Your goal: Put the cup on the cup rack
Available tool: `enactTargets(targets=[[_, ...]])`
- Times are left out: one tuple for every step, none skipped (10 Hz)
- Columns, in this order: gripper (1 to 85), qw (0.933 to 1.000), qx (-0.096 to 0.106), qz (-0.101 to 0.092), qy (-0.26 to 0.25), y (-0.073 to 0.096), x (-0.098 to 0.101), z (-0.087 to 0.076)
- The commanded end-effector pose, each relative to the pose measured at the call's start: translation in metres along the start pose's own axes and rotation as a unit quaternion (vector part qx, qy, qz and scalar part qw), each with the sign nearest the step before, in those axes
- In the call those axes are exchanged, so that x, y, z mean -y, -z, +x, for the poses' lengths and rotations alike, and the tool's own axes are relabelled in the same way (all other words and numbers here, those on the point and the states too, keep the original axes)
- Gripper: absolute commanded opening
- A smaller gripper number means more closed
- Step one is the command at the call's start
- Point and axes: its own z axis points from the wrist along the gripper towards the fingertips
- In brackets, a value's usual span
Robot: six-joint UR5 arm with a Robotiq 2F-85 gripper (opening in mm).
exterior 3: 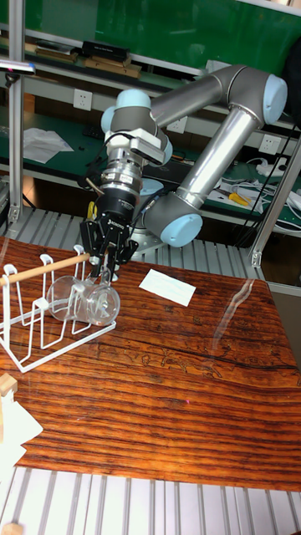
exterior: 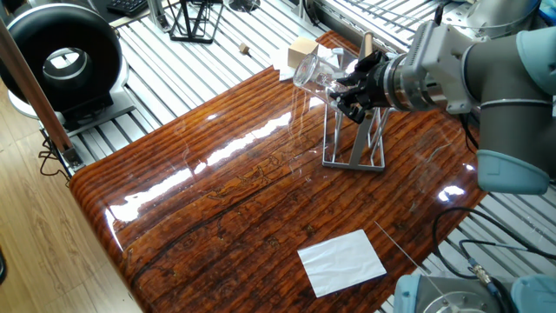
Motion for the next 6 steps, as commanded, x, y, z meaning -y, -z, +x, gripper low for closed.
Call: enactTargets(targets=[[41.3, 0.9999, 0.005, -0.009, 0.002, 0.0004, -0.0022, -0.0026], [42.0, 1.0000, 0.003, -0.008, 0.004, 0.0005, -0.0018, -0.0024], [42.0, 0.9999, 0.003, -0.010, 0.004, 0.0002, -0.0026, -0.0025], [42.0, 0.9999, -0.001, -0.012, 0.005, -0.0002, -0.0040, -0.0024], [42.0, 0.9999, -0.005, -0.014, 0.008, -0.0005, -0.0051, -0.0030], [42.0, 0.9998, -0.008, -0.015, 0.010, -0.0005, -0.0057, -0.0034]])
